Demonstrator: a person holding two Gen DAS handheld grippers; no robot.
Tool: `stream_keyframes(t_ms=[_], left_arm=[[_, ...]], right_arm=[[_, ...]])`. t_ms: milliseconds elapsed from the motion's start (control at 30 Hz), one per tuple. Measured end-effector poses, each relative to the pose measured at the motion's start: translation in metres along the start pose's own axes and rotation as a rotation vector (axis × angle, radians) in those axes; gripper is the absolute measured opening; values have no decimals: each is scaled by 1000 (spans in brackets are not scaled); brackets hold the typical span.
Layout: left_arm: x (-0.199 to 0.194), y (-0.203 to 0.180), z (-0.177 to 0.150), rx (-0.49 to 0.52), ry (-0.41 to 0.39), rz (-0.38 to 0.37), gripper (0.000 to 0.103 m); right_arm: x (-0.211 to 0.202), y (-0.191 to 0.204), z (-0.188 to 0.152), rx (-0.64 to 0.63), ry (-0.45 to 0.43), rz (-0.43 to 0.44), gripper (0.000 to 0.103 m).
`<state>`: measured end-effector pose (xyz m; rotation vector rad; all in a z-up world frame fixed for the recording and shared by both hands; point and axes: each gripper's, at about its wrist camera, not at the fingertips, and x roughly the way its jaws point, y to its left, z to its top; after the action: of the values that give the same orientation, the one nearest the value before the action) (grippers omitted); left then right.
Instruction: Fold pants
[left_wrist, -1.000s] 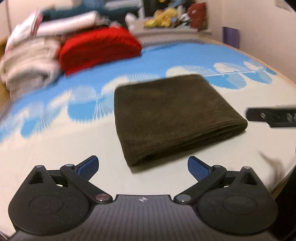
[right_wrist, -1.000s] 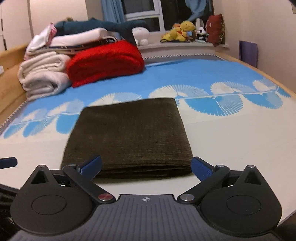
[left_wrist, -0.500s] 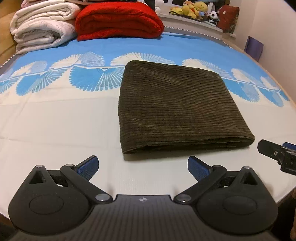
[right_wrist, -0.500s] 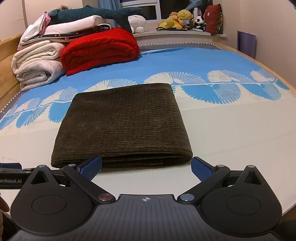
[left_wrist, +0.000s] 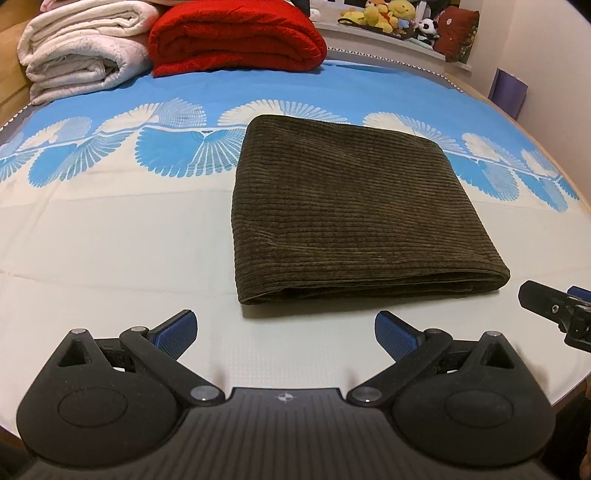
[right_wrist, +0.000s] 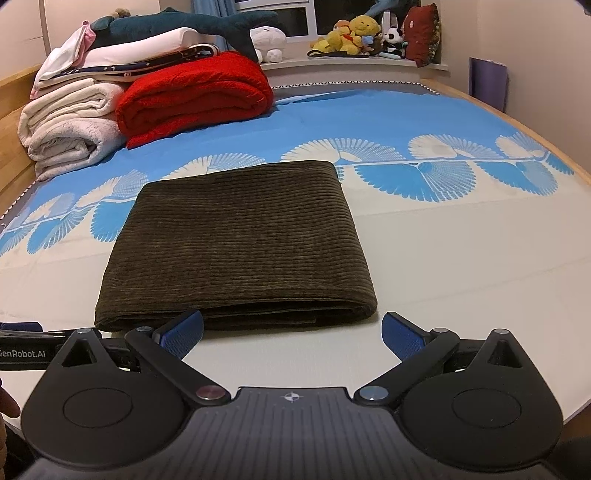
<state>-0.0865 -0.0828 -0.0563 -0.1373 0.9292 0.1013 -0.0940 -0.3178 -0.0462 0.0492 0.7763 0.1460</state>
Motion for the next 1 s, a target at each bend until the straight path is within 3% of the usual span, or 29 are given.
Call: stream_keyframes(t_ms=[1000], left_arm=[[-7, 4, 2, 23, -32, 9, 103]], right_arm=[[0, 1, -1, -6, 2, 6, 102]])
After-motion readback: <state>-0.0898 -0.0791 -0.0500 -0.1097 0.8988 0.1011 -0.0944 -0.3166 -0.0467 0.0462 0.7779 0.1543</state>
